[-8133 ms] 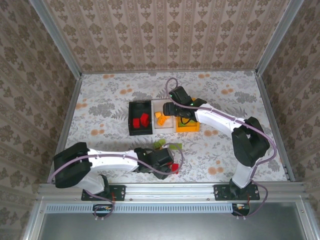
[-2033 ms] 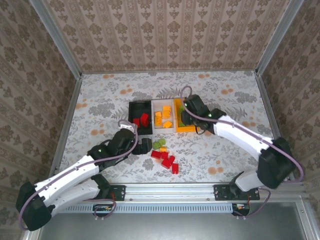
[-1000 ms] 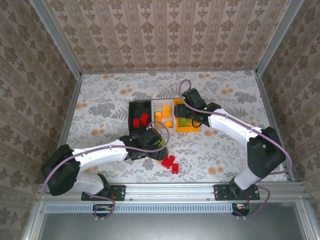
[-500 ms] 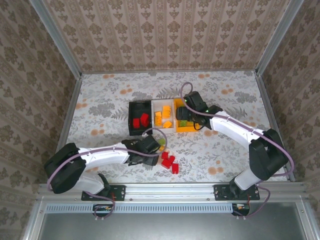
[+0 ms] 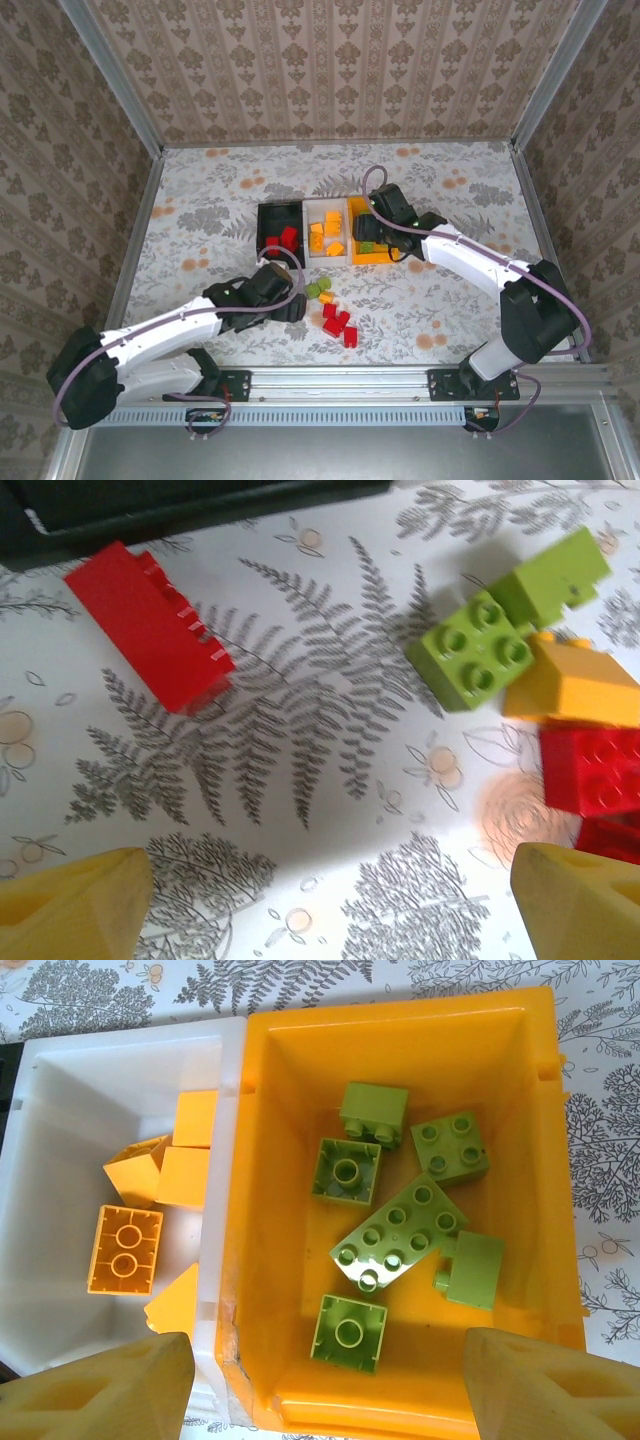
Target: Sort the legos into containers by color
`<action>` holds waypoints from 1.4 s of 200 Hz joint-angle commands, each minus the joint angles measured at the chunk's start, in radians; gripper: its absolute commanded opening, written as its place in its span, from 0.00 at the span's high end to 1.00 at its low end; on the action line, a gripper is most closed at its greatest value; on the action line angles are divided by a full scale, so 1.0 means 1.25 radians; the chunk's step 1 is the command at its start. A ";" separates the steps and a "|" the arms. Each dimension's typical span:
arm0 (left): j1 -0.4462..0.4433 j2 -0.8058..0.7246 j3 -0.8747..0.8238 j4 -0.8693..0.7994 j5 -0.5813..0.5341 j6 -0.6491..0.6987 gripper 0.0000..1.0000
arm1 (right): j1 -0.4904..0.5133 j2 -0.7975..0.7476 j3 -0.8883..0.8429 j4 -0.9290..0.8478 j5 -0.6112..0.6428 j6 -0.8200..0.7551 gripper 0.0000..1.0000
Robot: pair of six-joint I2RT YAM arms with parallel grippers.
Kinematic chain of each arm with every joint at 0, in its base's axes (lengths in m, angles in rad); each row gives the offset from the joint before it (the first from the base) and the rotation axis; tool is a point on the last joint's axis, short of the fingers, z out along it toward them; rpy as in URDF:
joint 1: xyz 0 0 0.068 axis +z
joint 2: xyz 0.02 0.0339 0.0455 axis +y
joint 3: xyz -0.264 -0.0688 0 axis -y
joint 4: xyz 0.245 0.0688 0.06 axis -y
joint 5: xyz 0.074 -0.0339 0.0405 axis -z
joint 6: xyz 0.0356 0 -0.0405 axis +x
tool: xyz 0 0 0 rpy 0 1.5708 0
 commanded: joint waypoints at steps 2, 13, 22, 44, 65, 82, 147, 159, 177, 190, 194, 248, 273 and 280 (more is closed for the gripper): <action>0.054 0.026 0.017 0.049 -0.056 0.030 0.07 | -0.004 -0.022 -0.012 0.018 -0.003 0.011 0.27; 0.081 0.037 0.009 0.088 -0.072 0.039 0.08 | -0.005 -0.024 -0.014 0.017 -0.001 0.009 0.27; 0.099 0.047 0.002 0.124 -0.077 0.049 0.11 | -0.004 -0.028 -0.017 0.016 -0.001 0.008 0.27; 0.133 0.090 -0.002 0.182 -0.080 0.066 0.19 | -0.005 -0.044 -0.023 0.015 0.001 0.004 0.27; 0.146 0.137 -0.005 0.231 -0.079 0.086 0.25 | -0.009 -0.060 -0.027 0.014 0.001 0.004 0.27; 0.152 0.176 0.001 0.249 -0.082 0.093 0.30 | -0.013 -0.072 -0.029 0.015 -0.001 0.005 0.27; 0.165 0.252 -0.016 0.285 -0.086 0.084 0.60 | -0.014 -0.107 -0.030 0.007 0.004 0.003 0.27; 0.161 0.232 -0.023 0.270 -0.084 0.078 0.67 | -0.014 -0.107 -0.032 0.005 0.008 0.001 0.27; 0.146 0.182 -0.039 0.231 -0.087 0.062 0.77 | -0.015 -0.134 -0.035 0.006 0.012 0.002 0.27; 0.122 0.125 -0.044 0.184 -0.094 0.042 0.84 | -0.017 -0.139 -0.040 0.009 0.012 0.003 0.27; 0.113 0.104 -0.043 0.166 -0.100 0.035 0.85 | -0.017 -0.140 -0.042 0.009 0.012 0.003 0.27; 0.088 -0.030 0.115 0.004 -0.131 0.052 0.86 | -0.018 -0.153 -0.079 0.024 0.001 0.020 0.27; 0.142 0.106 0.223 0.022 -0.119 0.099 0.86 | -0.019 -0.154 -0.096 0.019 0.005 0.027 0.27; 0.159 0.143 0.244 0.041 -0.112 0.109 0.86 | -0.019 -0.156 -0.101 0.017 0.005 0.028 0.27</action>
